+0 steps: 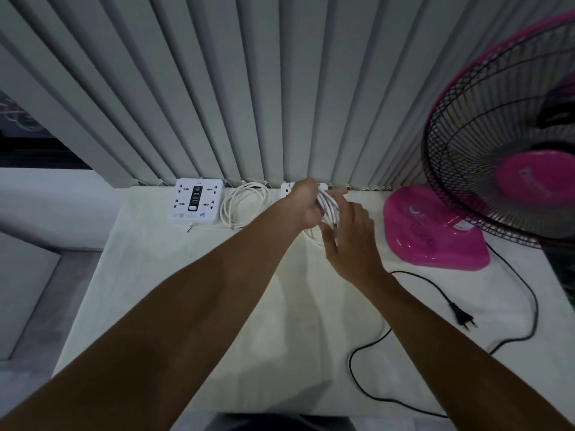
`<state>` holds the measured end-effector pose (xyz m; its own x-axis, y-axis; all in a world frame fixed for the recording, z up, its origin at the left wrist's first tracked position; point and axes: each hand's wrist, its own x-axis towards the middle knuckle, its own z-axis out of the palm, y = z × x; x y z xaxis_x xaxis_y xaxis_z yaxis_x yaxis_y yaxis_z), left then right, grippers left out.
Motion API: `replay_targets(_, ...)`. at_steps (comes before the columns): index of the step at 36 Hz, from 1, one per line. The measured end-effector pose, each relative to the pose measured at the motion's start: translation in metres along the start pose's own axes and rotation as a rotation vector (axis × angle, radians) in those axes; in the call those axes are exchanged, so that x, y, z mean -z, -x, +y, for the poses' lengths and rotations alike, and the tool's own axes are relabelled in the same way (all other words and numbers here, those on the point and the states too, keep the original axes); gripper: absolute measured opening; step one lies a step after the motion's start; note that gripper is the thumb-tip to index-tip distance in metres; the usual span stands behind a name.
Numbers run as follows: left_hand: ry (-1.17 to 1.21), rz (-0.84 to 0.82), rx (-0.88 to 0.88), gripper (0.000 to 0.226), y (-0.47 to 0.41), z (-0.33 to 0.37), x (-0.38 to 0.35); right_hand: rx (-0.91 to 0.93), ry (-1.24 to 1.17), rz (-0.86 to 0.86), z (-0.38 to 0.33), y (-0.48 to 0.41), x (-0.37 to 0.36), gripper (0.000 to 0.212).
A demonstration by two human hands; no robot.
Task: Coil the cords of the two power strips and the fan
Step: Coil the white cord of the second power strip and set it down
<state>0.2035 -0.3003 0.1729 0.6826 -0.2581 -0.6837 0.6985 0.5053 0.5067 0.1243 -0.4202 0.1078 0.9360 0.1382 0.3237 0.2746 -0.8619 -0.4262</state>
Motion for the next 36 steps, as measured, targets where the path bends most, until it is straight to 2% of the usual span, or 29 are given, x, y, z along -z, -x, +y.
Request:
replay_targets(2,-0.102,0.023,0.050,0.052,-0.008,-0.006,-0.004,-0.011,-0.015,-0.001,0.009,0.002,0.000,0.052)
replay_targets(6,-0.270,0.082,0.151,0.055,-0.028,-0.018,-0.005,-0.033,-0.030,-0.045,0.038,0.000,-0.003,0.048)
replay_targets(11,-0.407,-0.065,0.227,0.054,-0.054,-0.030,0.006,-0.228,-0.268,-0.173,0.086,-0.013,-0.018,0.035)
replay_targets(13,-0.516,-0.070,0.215,0.053,-0.063,-0.033,0.013,-0.297,-0.318,-0.214,0.107,-0.022,-0.024,0.030)
replay_targets(16,-0.799,0.075,0.055,0.047,-0.078,-0.035,0.025,-0.414,-0.293,-0.343,0.136,-0.040,-0.031,0.028)
replay_targets(20,-1.295,0.348,-0.368,0.038,-0.095,-0.037,0.055,-0.500,-0.230,-0.502,0.166,-0.068,-0.040,0.033)
replay_targets(22,-1.530,0.396,-0.541,0.029,-0.101,-0.039,0.070,-0.491,-0.182,-0.593,0.176,-0.082,-0.045,0.033)
replay_targets(24,-1.694,0.350,-0.623,0.032,-0.106,-0.043,0.082,-0.467,-0.120,-0.674,0.183,-0.095,-0.050,0.032)
replay_targets(27,-1.870,0.257,-0.581,0.056,-0.111,-0.048,0.094,-0.439,-0.012,-0.734,0.182,-0.113,-0.059,0.034)
replay_targets(31,-2.112,0.185,-0.430,0.057,-0.114,-0.055,0.100,-0.405,0.157,-0.754,0.180,-0.128,-0.075,0.046)
replay_targets(34,-2.157,0.183,-0.393,0.054,-0.115,-0.058,0.105,-0.439,0.156,-0.665,0.181,-0.135,-0.086,0.048)
replay_targets(36,-2.144,0.180,-0.394,0.054,-0.116,-0.058,0.106,-0.487,0.141,-0.556,0.183,-0.137,-0.092,0.038)
